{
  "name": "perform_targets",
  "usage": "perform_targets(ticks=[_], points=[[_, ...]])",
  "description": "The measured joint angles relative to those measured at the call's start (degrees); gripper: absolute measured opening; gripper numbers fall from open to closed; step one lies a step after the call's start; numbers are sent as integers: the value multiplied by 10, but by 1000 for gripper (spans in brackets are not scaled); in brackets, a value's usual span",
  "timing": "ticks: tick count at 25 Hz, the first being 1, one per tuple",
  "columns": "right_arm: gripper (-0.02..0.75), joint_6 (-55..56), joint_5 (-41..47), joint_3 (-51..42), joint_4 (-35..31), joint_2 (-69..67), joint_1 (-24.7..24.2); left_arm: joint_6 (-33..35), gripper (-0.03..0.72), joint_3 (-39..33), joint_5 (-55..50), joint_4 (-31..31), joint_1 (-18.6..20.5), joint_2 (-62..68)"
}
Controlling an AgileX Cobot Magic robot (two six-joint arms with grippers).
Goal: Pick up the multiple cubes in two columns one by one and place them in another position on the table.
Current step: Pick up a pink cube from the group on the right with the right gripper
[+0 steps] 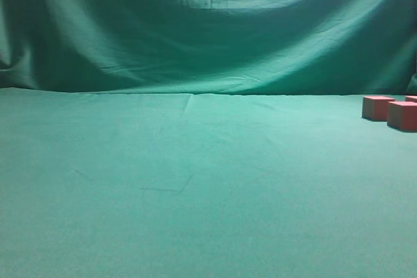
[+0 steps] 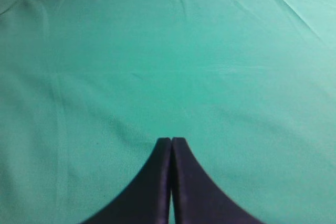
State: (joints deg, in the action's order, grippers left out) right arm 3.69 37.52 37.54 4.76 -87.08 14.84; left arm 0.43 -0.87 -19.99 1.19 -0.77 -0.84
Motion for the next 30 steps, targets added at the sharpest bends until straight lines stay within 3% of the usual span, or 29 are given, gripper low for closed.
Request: perform_targets(ticks=[6, 11, 16, 22, 25, 30], points=[[463, 1, 5, 5, -1, -13, 0, 0, 0, 0, 0, 0, 0, 0], [263, 3, 17, 6, -17, -13, 1, 0, 0, 0, 0, 0, 0, 0], [269, 3, 56, 24, -20, -18, 1, 0, 0, 0, 0, 0, 0, 0], [269, -35, 184, 111, -63, -19, 10, 0, 0, 0, 0, 0, 0, 0], [269, -56, 241, 160, -70, -21, 37, 0, 0, 0, 0, 0, 0, 0], [269, -112, 228, 248, -73, -22, 112, 0, 0, 0, 0, 0, 0, 0]])
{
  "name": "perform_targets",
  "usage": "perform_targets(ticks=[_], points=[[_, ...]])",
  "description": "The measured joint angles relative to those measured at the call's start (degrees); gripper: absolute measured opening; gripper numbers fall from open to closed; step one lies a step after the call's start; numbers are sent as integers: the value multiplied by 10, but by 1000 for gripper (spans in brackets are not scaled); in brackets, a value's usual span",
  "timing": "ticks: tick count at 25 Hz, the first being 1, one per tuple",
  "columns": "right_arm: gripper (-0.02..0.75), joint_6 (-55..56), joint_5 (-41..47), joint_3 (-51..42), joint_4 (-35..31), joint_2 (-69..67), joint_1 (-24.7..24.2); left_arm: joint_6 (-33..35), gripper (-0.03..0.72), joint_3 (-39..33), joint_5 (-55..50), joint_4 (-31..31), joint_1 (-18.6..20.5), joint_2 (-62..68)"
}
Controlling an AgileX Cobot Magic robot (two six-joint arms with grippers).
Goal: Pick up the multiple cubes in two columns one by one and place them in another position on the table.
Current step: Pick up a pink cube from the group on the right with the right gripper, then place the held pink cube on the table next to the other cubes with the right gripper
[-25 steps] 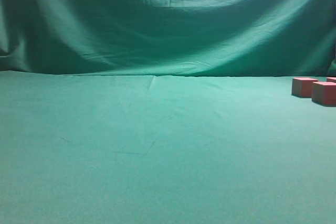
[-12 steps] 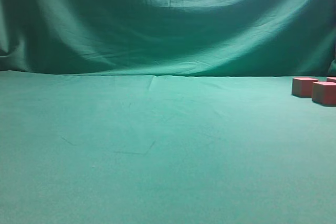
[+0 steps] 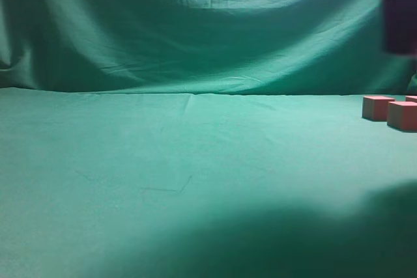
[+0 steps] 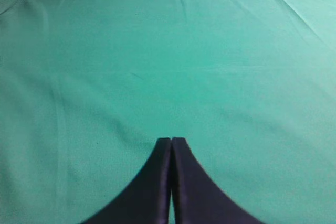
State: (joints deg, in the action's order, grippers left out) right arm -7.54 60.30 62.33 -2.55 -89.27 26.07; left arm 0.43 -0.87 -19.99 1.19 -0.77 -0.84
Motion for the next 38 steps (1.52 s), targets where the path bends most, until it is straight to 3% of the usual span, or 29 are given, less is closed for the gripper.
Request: perform_targets(ticks=[5, 12, 17, 26, 38], points=[[269, -37, -18, 98, 0, -31, 61, 0, 0, 0, 0, 0, 0, 0], [269, -46, 72, 262, 2, -161, 69, 0, 0, 0, 0, 0, 0, 0], [269, -81, 81, 335, 3, -239, 69, 0, 0, 0, 0, 0, 0, 0], [269, -115, 65, 391, 4, -335, 69, 0, 0, 0, 0, 0, 0, 0], [269, -126, 3, 397, 9, -360, 69, 0, 0, 0, 0, 0, 0, 0]])
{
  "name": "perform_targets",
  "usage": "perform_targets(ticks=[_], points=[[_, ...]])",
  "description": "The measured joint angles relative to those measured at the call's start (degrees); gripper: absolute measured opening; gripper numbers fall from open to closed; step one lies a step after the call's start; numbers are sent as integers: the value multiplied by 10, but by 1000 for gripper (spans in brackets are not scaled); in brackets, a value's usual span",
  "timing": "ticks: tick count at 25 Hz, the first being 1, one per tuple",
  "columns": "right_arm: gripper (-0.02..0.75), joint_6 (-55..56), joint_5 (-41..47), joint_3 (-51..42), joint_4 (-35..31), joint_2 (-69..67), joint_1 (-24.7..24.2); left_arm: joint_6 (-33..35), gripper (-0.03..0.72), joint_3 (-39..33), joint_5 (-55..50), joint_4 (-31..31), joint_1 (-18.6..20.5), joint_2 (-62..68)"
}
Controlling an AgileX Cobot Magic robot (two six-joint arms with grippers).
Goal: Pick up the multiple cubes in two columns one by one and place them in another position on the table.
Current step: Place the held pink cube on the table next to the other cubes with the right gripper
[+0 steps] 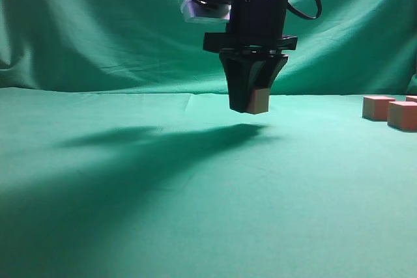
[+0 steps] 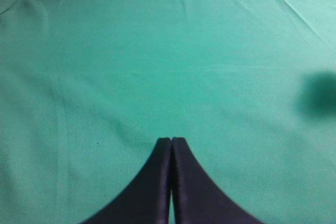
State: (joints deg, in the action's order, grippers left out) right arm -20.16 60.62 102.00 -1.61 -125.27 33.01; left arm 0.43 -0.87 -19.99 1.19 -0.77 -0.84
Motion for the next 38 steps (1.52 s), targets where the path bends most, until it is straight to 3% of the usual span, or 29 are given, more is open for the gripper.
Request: perform_targets(ticks=[22, 31, 33, 34, 38], points=[[269, 16, 5, 0, 15, -19, 0, 0, 0, 0, 0, 0, 0, 0], [651, 36, 15, 6, 16, -19, 0, 0, 0, 0, 0, 0, 0, 0], [643, 37, 38, 23, 16, -19, 0, 0, 0, 0, 0, 0, 0, 0], [684, 38, 50, 38, 16, -19, 0, 0, 0, 0, 0, 0, 0, 0], [669, 41, 92, 117, 16, -19, 0, 0, 0, 0, 0, 0, 0, 0]])
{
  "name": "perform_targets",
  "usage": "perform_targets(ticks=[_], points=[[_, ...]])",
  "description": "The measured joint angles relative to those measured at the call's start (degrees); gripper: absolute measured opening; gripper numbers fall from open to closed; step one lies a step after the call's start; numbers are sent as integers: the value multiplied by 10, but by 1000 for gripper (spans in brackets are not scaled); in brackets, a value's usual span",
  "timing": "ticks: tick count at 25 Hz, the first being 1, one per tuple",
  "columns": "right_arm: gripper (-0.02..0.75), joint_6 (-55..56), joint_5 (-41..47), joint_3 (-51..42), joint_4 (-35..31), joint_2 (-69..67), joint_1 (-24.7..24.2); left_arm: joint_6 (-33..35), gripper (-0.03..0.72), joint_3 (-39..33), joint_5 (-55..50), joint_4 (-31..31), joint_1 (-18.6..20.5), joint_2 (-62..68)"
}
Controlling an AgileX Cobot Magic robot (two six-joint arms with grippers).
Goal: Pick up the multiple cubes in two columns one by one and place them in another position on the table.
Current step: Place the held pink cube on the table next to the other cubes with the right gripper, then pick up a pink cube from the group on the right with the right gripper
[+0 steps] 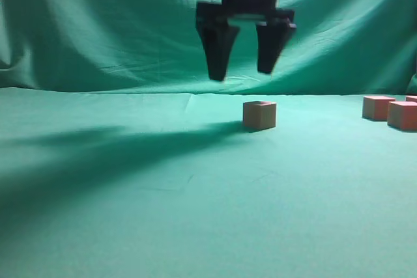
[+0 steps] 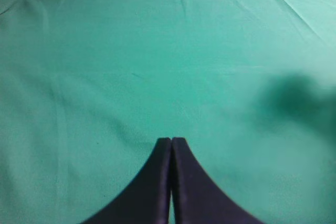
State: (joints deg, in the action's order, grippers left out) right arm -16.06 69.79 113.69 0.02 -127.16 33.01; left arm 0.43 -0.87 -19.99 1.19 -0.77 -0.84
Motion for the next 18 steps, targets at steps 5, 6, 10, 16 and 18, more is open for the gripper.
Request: perform_targets(ticks=[5, 6, 10, 16, 18], points=[[669, 41, 9, 43, 0, 33, 0, 0, 0, 0, 0, 0, 0, 0], [610, 50, 11, 43, 0, 49, 0, 0, 0, 0, 0, 0, 0, 0], [542, 84, 14, 44, 15, 134, -1, 0, 0, 0, 0, 0, 0, 0], [551, 167, 17, -25, 77, 282, -30, 0, 0, 0, 0, 0, 0, 0], [551, 181, 19, -86, 83, 326, -50, 0, 0, 0, 0, 0, 0, 0]])
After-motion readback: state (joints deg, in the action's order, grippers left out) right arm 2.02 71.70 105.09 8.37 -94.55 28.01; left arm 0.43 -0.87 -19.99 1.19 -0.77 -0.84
